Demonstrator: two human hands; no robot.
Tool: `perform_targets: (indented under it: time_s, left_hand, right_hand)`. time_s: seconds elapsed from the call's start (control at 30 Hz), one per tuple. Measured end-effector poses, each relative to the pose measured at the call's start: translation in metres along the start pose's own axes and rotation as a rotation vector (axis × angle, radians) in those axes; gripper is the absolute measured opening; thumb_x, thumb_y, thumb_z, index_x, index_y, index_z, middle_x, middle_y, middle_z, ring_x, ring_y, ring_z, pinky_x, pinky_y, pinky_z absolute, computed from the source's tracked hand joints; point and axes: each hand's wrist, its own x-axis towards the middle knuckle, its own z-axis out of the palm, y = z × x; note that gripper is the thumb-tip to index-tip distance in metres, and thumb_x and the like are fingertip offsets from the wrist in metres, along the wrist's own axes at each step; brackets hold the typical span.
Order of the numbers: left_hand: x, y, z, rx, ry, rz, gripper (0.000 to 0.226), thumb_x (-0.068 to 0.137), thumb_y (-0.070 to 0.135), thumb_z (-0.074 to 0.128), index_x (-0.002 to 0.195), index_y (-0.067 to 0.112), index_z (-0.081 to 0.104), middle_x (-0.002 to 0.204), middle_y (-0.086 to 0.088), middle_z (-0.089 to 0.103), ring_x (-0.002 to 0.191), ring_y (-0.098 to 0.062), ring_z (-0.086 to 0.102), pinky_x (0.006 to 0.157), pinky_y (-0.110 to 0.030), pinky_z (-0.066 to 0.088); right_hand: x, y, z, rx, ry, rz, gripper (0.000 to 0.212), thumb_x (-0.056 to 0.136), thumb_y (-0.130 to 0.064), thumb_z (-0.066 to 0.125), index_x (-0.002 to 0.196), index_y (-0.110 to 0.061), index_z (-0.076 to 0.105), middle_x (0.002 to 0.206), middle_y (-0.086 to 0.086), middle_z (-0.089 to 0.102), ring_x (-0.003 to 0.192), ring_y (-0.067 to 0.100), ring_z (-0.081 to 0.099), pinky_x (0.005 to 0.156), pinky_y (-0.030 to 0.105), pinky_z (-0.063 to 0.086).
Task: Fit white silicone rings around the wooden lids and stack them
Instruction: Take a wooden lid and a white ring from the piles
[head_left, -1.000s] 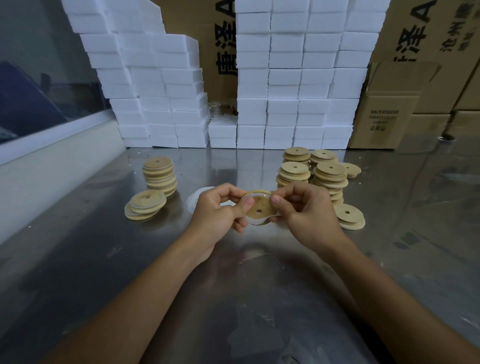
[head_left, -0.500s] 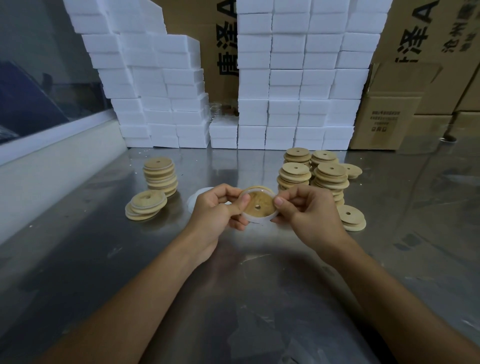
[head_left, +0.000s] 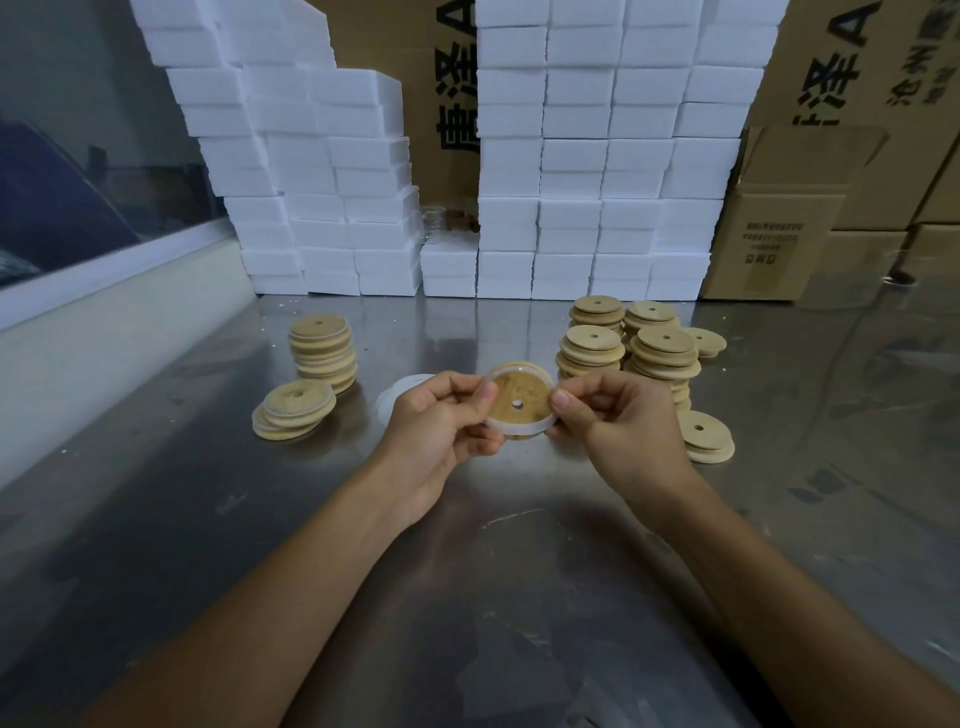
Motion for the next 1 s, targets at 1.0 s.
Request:
perform_targets:
  time_s: [1.0]
  left_hand:
    - [-0.004,0.003,0.012,-0.127,-0.016,-0.076,0.008,0.092,0.009,0.060,0.091,0.002,0.057,0.075,-0.014,0.069,0.056,-0.019,0.066,0.052,-0.028,0.055]
  right_hand:
    - [0.001,0.004,0.003,0.106,0.104,0.068,0.006,0.089,0.004,0.064,0.084,0.005,0.065,0.074,0.016,0.070,0.062,0.011,0.070,0.058,0.016,0.054]
